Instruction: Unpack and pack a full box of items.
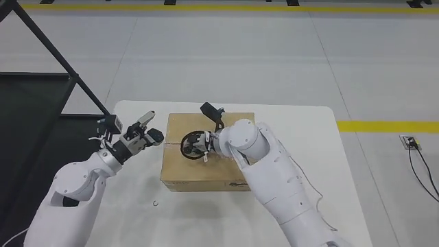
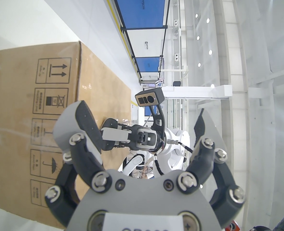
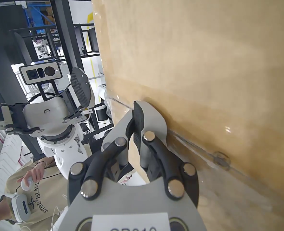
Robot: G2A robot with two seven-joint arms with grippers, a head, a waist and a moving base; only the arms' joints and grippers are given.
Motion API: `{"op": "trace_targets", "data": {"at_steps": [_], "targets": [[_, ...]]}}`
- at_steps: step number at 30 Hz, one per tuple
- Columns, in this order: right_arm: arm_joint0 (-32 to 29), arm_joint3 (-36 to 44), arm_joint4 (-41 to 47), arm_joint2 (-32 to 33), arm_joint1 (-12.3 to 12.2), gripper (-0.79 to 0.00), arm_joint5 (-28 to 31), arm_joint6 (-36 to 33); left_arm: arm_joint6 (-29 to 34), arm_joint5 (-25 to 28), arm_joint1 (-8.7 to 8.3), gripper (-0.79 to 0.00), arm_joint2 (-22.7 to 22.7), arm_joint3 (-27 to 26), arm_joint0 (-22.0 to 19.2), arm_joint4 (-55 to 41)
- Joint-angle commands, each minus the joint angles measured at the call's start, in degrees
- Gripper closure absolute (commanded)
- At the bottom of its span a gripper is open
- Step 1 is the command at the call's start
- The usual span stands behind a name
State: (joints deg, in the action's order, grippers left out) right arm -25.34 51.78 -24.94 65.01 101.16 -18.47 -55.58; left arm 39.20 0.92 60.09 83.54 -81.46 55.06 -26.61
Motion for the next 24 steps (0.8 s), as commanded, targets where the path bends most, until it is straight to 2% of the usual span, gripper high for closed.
{"op": "trace_targets", "data": {"at_steps": [1, 14, 24], "targets": [[0.81, -1.34, 1.00, -0.62, 0.31, 0.000, 0.43, 0.76, -0.56, 0.55, -0.10, -0.785, 1.12, -0.95, 1.29, -0.74], [7.01, -11.77, 8.55, -6.08, 3.60, 0.000, 5.24, 4.87, -6.34, 6.11, -0.43, -0.785, 10.26, -10.73, 11.76, -7.29], [10.41, -17.57, 10.54, -7.11, 4.71, 0.000, 6.01, 6.46, -4.91, 5.69, -0.57, -0.785, 11.82, -11.75, 13.48, -7.30]]}}
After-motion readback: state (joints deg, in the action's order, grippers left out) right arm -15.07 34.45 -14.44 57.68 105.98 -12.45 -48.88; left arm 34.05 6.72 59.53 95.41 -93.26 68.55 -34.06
